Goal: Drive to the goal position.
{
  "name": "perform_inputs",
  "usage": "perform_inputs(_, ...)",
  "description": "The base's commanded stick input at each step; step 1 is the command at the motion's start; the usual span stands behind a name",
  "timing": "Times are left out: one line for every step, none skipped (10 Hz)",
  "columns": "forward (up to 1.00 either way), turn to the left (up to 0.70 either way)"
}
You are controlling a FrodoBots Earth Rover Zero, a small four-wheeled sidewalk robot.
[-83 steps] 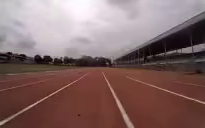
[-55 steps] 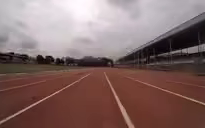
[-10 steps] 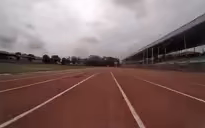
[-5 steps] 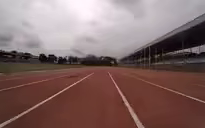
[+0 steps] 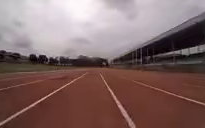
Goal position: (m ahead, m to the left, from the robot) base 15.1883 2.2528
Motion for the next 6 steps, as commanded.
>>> perform_inputs(0.7, -0.35)
perform_inputs(0.7, -0.29)
perform_inputs(0.7, -0.15)
perform_inputs(0.7, -0.06)
perform_inputs(0.7, 0.0)
perform_inputs(0.7, 0.0)
